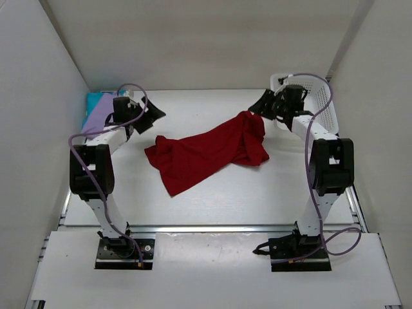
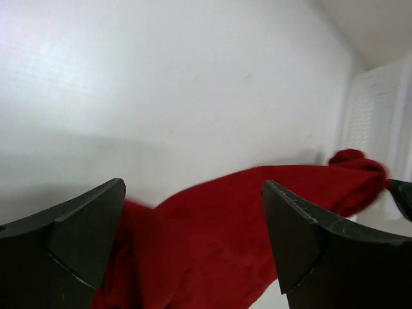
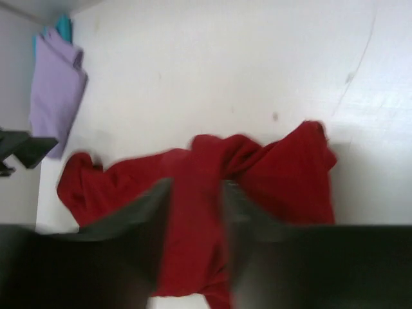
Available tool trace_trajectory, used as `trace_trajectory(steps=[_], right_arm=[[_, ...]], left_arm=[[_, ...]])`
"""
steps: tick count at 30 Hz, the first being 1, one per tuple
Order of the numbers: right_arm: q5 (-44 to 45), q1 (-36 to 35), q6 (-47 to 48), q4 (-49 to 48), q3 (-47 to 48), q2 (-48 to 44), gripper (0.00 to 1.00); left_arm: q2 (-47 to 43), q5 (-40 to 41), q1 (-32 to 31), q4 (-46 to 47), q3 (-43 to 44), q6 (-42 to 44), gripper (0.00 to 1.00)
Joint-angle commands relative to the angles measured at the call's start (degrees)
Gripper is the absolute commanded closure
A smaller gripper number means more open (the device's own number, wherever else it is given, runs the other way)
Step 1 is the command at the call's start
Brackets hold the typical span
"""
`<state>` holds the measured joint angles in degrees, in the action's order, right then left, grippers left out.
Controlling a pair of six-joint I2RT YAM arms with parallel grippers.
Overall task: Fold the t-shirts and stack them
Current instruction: Flatten out the tshirt
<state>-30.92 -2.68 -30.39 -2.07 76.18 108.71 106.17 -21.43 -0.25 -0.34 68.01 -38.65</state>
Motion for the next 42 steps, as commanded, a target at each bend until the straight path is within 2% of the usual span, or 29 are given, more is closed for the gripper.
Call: trace_trajectory(steps=[1,2,4,6,8,9,10,12,15,17,19,23,26,29,32,36,42], right_arm=[[6.8,-1.1,4.4,7.9,7.7,-4.2,0.56],[9.4,-1.5,4.4,9.9,7.6,-6.1,0.50],[12.8,-2.5,3.6,9.3,3.0,-11.0,0.49],[17.1,-4.5,1.7,5.7,-8.6,-19.8,0.46],[17.6,-5.3,-0.1,0.9,-17.4,-25.2,0.48],[16.9,-5.3,-1.3,-0.1,-22.6,-28.8,0.53],[14.1,-5.2,-2.8,-3.4,-27.3,-31.2,0.56],[12.2,-7.0,-2.4,-4.0,-32.2,-34.1,0.62],[14.8,-12.2,0.0,-3.6,-37.8,-38.4,0.62],[15.4,-14.1,0.4,-2.9,-39.7,-40.3,0.63],[15.0,-15.2,0.6,-3.4,-41.6,-42.6,0.62],[14.7,-16.6,0.5,-3.9,-44.1,-43.7,0.62],[14.0,-17.1,0.1,-4.9,-44.5,-43.1,0.61],[13.8,-17.9,0.0,-6.3,-44.6,-42.8,0.61],[13.5,-18.1,0.1,-6.2,-44.5,-42.9,0.61],[12.9,-17.1,-0.4,-7.3,-45.9,-43.6,0.61],[11.7,-16.0,-0.7,-9.2,-46.8,-44.5,0.61]], left_arm=[[-6.1,0.7,0.2,0.9,5.0,1.6,0.01],[-7.8,-0.4,0.2,1.8,3.6,0.7,0.01],[-12.4,-1.1,-0.3,4.1,-0.6,0.0,0.01],[-17.5,-2.9,-1.8,8.1,-10.3,-1.2,0.01],[-22.7,-2.1,-6.1,9.5,-18.1,-1.9,0.18],[-26.7,-0.3,-7.3,10.1,-23.7,-1.5,0.39],[-30.8,3.1,-10.2,8.5,-28.5,-1.2,0.54],[-35.5,8.3,-15.1,6.7,-35.2,-0.9,0.75],[-42.8,13.2,-18.1,7.4,-46.4,-5.3,0.76],[-48.5,17.2,-19.5,8.5,-53.9,-8.8,0.64],[-51.8,18.0,-19.5,9.3,-56.7,-11.3,0.57],[-56.2,21.3,-20.8,2.6,-57.5,-14.8,0.42],[-57.8,20.7,-22.7,3.4,-60.7,-20.0,0.37],[-57.0,19.8,-24.5,7.9,-64.2,-25.6,0.38],[-54.0,19.6,-27.1,8.4,-64.2,-30.0,0.39],[-53.0,21.3,-29.9,8.4,-63.9,-33.1,0.40],[-45.8,21.3,-31.4,12.5,-63.1,-37.2,0.47]])
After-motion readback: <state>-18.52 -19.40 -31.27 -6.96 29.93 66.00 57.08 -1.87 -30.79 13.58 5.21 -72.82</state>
